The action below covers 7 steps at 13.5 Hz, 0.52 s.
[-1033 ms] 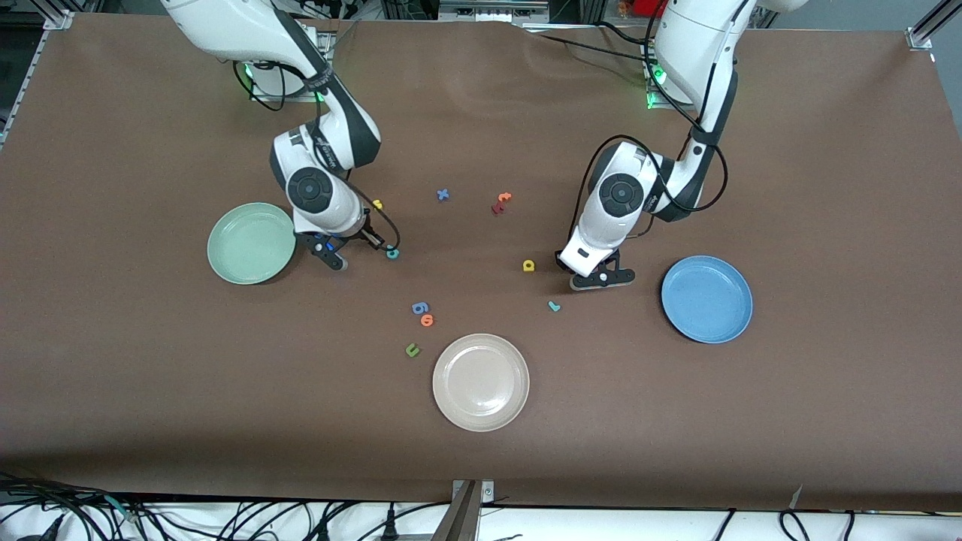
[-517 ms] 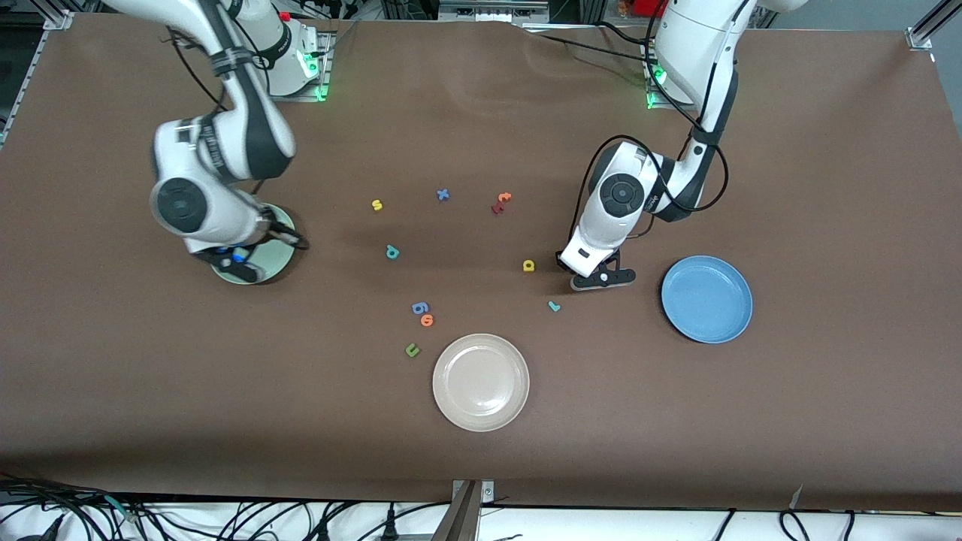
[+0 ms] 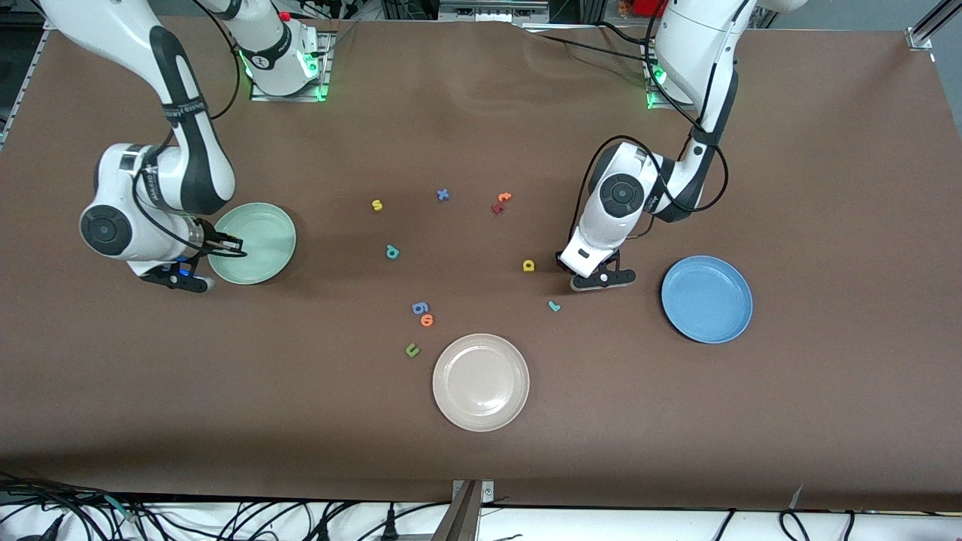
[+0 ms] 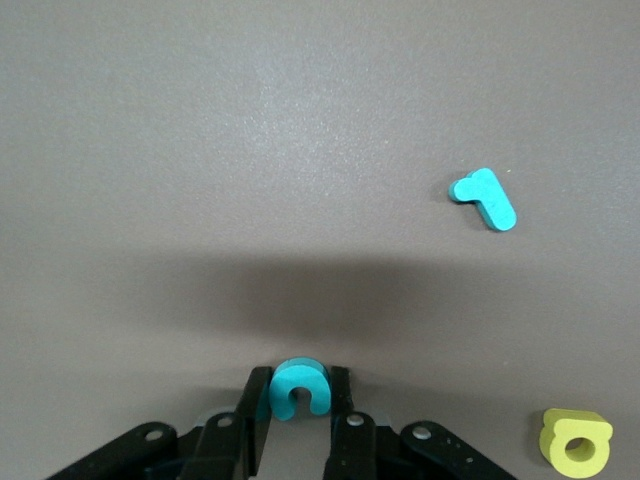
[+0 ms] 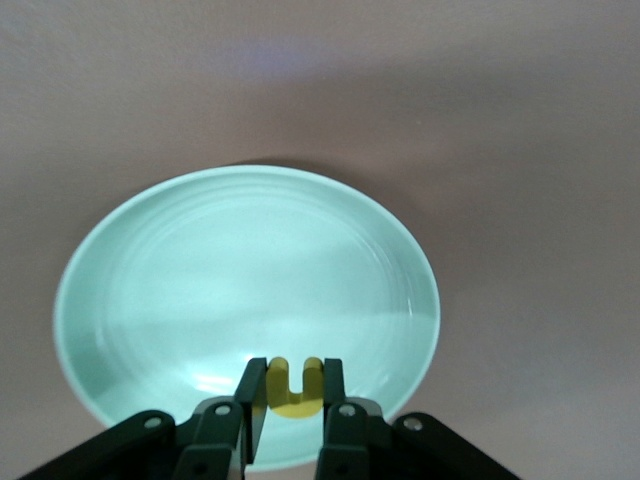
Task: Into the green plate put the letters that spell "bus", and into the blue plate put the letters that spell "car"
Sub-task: 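Carry the u to the green plate while the left carries the c to blue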
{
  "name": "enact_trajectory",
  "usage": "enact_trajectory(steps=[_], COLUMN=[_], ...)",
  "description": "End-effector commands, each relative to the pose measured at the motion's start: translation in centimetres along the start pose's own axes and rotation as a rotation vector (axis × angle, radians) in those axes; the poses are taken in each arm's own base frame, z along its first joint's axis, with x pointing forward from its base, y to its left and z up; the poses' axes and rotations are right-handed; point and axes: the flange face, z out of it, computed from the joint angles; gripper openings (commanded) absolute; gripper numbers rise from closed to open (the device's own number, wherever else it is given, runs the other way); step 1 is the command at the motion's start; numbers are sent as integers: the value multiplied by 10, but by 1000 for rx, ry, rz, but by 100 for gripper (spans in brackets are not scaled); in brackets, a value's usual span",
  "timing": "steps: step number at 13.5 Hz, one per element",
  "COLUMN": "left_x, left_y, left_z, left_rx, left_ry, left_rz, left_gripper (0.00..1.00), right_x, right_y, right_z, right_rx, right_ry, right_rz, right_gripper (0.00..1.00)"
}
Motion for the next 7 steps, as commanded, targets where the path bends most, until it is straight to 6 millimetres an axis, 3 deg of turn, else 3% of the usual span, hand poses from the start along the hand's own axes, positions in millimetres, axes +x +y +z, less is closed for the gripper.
enact_trajectory(steps=[1,3,4,5,6,7], left_x=[29,48,60,71,82,89], left_y=[2,-10,-27,-46,-70,-89], left_z=[-26,-45,-54,-62,-69,-75], left_rx=[36,53,47,43,41,38], left_ry=[-45,-95,-96,-102,-117,-130], left_rz=[11,43,76,124,161,181], left_gripper=[16,17,17,17,18,18], right_x=[6,10,10,10,10,10], right_y=[7,15,15,15,15,15], right_z=[23,33,33,33,33,31], right_rx=[5,6,5,5,5,7], right_ry=[9,9,8,8,8,9], right_rz=[-54,-68,-73,-74,-77,-74], right_gripper=[0,2,7,18,47,90])
